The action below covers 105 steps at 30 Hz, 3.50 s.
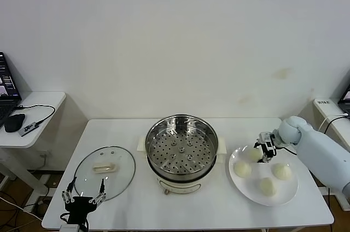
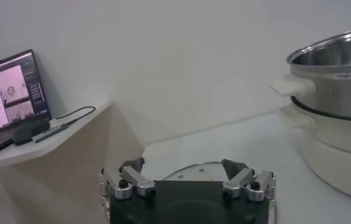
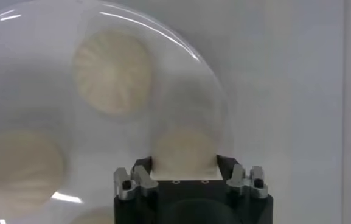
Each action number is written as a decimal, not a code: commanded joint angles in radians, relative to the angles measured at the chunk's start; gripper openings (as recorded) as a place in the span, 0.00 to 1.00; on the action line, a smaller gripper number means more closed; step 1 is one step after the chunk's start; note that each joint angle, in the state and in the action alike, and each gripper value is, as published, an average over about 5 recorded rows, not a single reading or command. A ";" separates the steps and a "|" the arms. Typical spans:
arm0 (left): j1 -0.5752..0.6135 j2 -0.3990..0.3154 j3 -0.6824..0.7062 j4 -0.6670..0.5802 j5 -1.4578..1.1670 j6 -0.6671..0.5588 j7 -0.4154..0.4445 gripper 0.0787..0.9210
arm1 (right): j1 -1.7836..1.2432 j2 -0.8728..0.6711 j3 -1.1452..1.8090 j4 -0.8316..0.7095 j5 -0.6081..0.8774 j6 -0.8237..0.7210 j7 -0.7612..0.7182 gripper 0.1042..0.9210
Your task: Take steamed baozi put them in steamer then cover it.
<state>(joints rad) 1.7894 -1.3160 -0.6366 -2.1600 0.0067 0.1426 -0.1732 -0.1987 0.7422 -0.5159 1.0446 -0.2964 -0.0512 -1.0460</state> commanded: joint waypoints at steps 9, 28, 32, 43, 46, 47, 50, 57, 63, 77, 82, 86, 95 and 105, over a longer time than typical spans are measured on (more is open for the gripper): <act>-0.002 0.007 0.003 -0.008 0.000 0.001 0.001 0.88 | 0.161 -0.161 -0.134 0.162 0.134 -0.013 -0.019 0.60; -0.023 0.034 0.009 -0.015 -0.011 0.005 0.008 0.88 | 0.772 0.082 -0.517 0.239 0.474 -0.046 0.030 0.60; -0.030 0.031 0.007 -0.008 -0.011 0.005 0.009 0.88 | 0.785 0.198 -0.549 0.208 0.488 -0.015 0.060 0.60; -0.029 0.029 -0.031 0.001 -0.019 0.005 0.010 0.88 | 0.734 0.433 -0.676 0.154 0.453 0.151 0.112 0.60; -0.024 0.033 -0.045 0.001 -0.024 0.006 0.010 0.88 | 0.720 0.453 -0.722 0.149 0.381 0.208 0.115 0.60; -0.022 0.034 -0.048 0.001 -0.024 0.006 0.011 0.88 | 0.714 0.457 -0.732 0.147 0.357 0.226 0.115 0.61; -0.023 0.034 -0.053 0.001 -0.025 0.006 0.011 0.88 | 0.697 0.462 -0.757 0.145 0.306 0.273 0.116 0.61; -0.029 0.029 -0.054 0.004 -0.024 0.006 0.011 0.88 | 0.680 0.466 -0.785 0.134 0.175 0.396 0.135 0.61; -0.030 0.028 -0.056 0.009 -0.025 0.005 0.011 0.88 | 0.659 0.487 -0.763 0.073 0.079 0.463 0.161 0.62; -0.033 0.026 -0.051 0.007 -0.025 0.005 0.011 0.88 | 0.620 0.510 -0.749 0.019 0.050 0.500 0.181 0.62; -0.032 0.026 -0.051 0.006 -0.024 0.005 0.011 0.88 | 0.623 0.510 -0.754 0.019 0.065 0.503 0.185 0.66; -0.031 0.024 -0.047 0.003 -0.022 0.006 0.011 0.88 | 0.642 0.497 -0.760 0.051 0.107 0.494 0.186 0.79; -0.024 0.026 -0.047 -0.008 -0.022 0.006 0.012 0.88 | 0.801 0.342 -0.776 0.276 0.401 0.242 0.075 0.88; -0.027 0.054 -0.058 -0.024 -0.038 0.010 0.015 0.88 | 0.897 0.006 -0.766 0.499 0.501 -0.021 0.011 0.88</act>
<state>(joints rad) 1.7606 -1.2658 -0.6946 -2.1816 -0.0314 0.1522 -0.1594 0.6143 0.9947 -1.2835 1.3554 0.0744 0.1477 -0.9814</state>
